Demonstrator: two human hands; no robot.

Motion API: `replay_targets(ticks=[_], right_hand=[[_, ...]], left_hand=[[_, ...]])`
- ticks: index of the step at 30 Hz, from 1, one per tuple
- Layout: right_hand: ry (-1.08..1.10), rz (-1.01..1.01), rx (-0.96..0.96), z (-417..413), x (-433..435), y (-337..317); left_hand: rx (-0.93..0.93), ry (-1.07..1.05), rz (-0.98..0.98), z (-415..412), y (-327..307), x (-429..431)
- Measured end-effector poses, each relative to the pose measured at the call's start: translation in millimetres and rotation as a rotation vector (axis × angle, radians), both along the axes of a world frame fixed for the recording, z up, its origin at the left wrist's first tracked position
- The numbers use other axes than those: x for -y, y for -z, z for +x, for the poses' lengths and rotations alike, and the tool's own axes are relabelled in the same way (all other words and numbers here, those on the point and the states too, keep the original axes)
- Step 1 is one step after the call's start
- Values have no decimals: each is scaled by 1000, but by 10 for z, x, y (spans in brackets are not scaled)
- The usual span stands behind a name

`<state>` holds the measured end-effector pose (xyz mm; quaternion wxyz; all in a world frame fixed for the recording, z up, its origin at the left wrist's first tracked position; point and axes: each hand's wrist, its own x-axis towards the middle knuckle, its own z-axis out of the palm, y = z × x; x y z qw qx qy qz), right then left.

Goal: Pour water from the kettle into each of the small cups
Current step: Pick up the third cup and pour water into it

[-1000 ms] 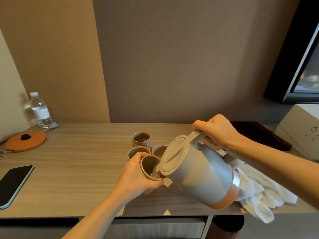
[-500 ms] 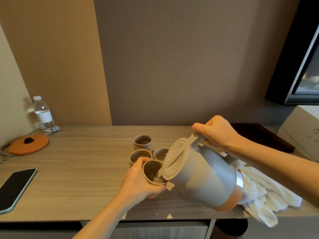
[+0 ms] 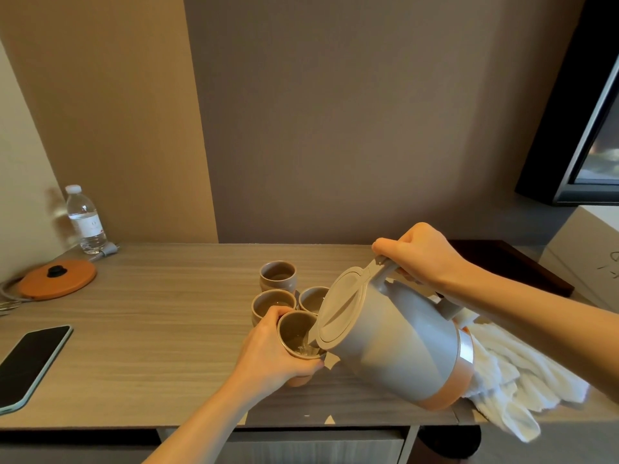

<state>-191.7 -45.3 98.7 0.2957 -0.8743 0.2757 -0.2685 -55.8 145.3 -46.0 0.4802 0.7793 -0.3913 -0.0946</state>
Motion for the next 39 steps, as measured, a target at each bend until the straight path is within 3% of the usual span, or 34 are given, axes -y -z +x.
replay_targets(ticks=[39], right_hand=[[26,-13,-60,18,-35,-57]], left_hand=[[-70,-31,-11,-44,41,28]])
